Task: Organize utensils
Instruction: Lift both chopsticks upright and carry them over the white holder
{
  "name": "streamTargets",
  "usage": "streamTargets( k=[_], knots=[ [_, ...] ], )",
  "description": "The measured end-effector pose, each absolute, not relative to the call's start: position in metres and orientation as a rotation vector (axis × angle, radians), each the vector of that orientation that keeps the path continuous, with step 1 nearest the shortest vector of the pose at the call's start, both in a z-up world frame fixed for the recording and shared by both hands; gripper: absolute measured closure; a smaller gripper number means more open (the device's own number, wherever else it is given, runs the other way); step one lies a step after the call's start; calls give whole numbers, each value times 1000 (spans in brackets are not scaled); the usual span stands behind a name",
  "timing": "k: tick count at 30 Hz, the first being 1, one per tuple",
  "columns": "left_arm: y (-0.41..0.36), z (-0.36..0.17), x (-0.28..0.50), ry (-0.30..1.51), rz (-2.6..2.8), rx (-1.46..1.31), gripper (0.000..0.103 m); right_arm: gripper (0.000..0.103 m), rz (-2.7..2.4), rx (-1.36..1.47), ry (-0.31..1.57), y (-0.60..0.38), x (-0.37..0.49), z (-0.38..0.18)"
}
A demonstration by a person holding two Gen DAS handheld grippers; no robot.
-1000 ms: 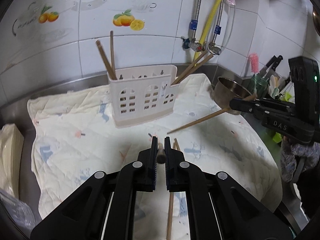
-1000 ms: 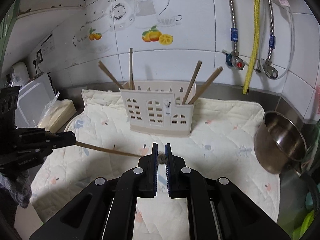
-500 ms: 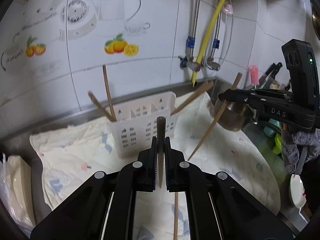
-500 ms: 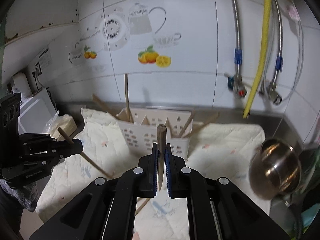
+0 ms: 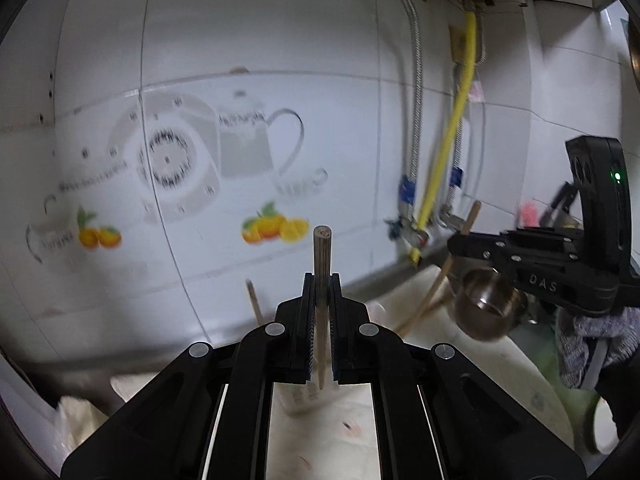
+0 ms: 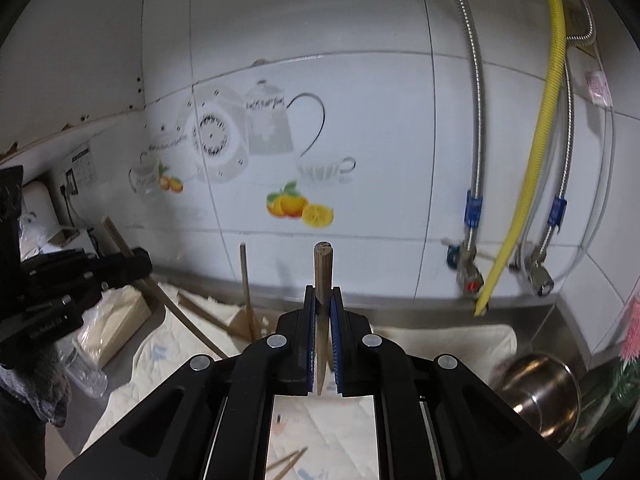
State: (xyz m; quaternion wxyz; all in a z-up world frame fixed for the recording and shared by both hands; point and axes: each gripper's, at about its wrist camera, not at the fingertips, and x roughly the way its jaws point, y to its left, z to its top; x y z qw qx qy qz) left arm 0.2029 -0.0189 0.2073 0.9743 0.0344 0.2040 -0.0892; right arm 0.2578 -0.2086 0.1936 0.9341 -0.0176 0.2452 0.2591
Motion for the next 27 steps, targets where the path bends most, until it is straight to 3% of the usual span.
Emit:
streamTargets(
  k=[27],
  knots=[
    [18, 178, 270, 431, -109, -15, 98, 96, 469, 13, 396, -195, 320, 207]
  ],
)
